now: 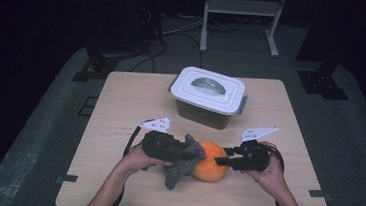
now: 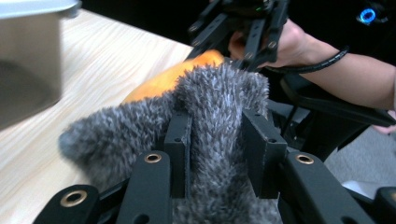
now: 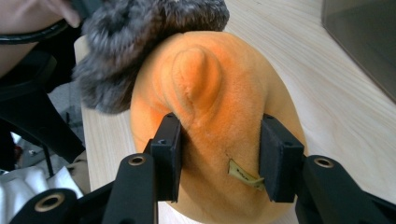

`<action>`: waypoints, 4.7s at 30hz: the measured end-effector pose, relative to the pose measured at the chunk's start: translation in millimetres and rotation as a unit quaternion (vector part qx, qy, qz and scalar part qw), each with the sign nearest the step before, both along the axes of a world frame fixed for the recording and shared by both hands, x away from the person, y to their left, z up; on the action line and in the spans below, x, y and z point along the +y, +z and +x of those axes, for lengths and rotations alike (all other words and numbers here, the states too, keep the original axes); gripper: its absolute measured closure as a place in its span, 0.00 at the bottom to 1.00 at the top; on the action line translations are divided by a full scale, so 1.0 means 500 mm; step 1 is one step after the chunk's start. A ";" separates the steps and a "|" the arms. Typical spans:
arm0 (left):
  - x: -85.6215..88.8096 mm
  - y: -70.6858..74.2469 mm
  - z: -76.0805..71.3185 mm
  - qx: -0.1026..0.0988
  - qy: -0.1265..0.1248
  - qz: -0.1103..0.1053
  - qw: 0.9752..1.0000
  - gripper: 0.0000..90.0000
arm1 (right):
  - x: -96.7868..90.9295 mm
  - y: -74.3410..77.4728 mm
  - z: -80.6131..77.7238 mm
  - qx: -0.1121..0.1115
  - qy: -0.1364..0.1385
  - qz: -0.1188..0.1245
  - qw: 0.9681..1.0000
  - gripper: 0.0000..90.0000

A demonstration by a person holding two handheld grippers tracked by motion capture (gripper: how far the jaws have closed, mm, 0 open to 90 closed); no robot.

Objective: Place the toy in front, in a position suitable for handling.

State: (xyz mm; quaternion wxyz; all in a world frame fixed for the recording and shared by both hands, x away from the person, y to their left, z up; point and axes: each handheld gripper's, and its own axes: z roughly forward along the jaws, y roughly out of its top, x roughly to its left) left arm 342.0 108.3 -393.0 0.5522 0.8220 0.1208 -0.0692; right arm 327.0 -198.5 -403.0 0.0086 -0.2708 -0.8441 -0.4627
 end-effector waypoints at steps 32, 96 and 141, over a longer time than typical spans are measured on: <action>0.065 -0.014 0.031 0.011 0.075 0.026 0.997 0.72 | 0.051 -0.007 -0.016 -0.037 0.083 0.012 0.996 0.45; 0.140 -0.026 -0.011 0.025 0.064 0.075 0.995 0.76 | 0.017 -0.035 -0.025 -0.023 0.093 -0.031 0.995 0.37; 0.318 -0.076 -0.028 -0.003 0.221 0.145 0.964 0.53 | 0.037 -0.037 -0.030 -0.025 0.089 -0.018 0.996 0.34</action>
